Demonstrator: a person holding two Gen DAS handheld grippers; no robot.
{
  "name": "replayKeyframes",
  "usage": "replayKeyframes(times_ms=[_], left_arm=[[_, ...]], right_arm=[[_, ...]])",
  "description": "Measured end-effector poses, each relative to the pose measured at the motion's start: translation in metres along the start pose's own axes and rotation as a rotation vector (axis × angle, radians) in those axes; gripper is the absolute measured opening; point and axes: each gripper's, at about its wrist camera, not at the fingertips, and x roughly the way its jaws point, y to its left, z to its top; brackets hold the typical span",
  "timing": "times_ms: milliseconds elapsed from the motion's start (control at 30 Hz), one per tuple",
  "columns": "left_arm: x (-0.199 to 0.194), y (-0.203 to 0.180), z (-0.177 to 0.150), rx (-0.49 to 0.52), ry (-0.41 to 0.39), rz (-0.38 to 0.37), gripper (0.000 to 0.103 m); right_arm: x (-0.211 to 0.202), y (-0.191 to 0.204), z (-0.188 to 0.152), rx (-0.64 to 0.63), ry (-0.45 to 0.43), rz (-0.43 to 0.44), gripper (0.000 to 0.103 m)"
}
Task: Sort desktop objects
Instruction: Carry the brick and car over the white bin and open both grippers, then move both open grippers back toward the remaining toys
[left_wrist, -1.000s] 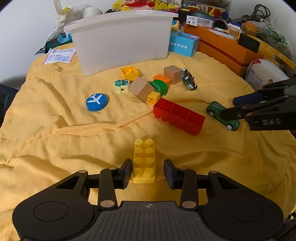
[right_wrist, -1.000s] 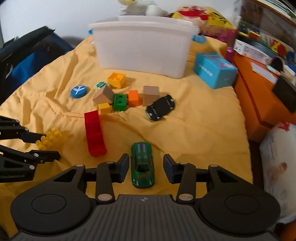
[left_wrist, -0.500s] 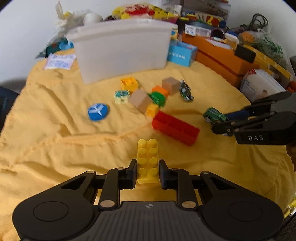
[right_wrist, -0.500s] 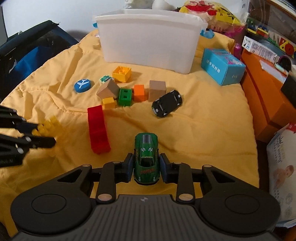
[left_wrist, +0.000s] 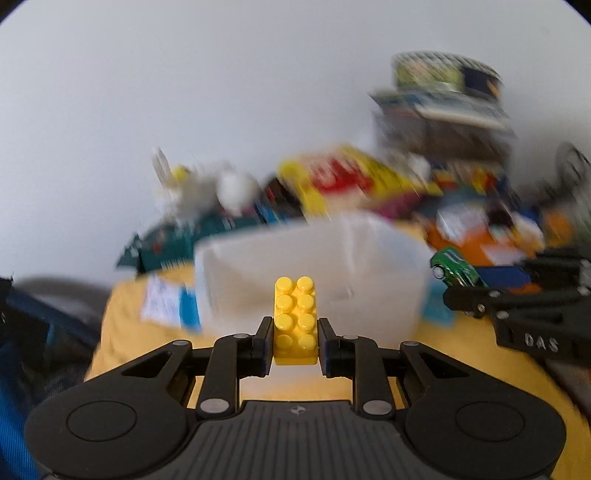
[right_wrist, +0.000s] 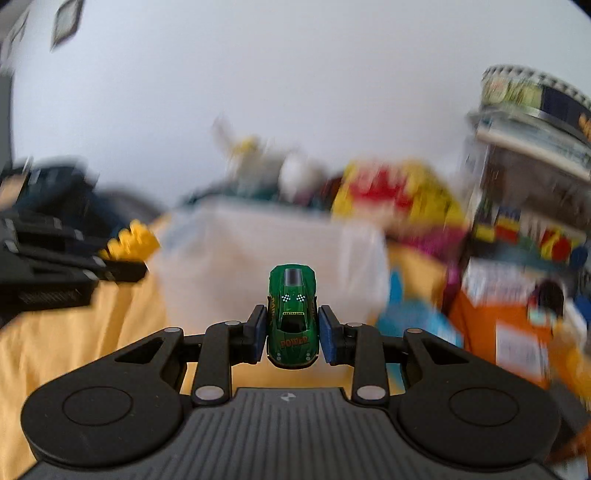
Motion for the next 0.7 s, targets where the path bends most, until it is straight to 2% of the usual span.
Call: replayKeyframes(times_ms=[100,133,167,233,300,433,600,700], left_arm=[[0.033,-0.001,0.033,0.019,-0.006,0.028,0.029],[0.043,-0.003,0.039,0.031,0.013,0.032,0.033],[0.045,-0.004,0.041,0.032,0.023,0.035,0.044],[0.036,-0.006,0.034,0.04,0.002,0.008,0.048],[0.027,-0.007,0.019,0.047,0.009,-0.002,0.049],[0.02,-0.004,-0.029,0.0,0.143,-0.046,0.049],[0.002,-0.007,-0.096,-0.022,0.284,-0.056,0.049],[-0.007,-0.011,-0.119,-0.034,0.335,-0.079,0.049]], right_arm=[[0.03,-0.001,0.03,0.018,-0.059,-0.035,0.035],[0.041,0.0,0.035,-0.007,-0.04,-0.041,0.038],[0.047,0.001,0.036,-0.015,-0.018,-0.039,0.039],[0.041,-0.002,0.028,0.012,-0.017,0.009,0.039],[0.033,-0.005,0.013,0.02,0.009,0.015,0.039],[0.023,-0.008,-0.023,0.105,0.115,0.066,0.039],[0.003,-0.002,-0.06,0.072,0.2,0.088,0.039],[-0.006,0.0,-0.079,0.082,0.255,0.102,0.039]])
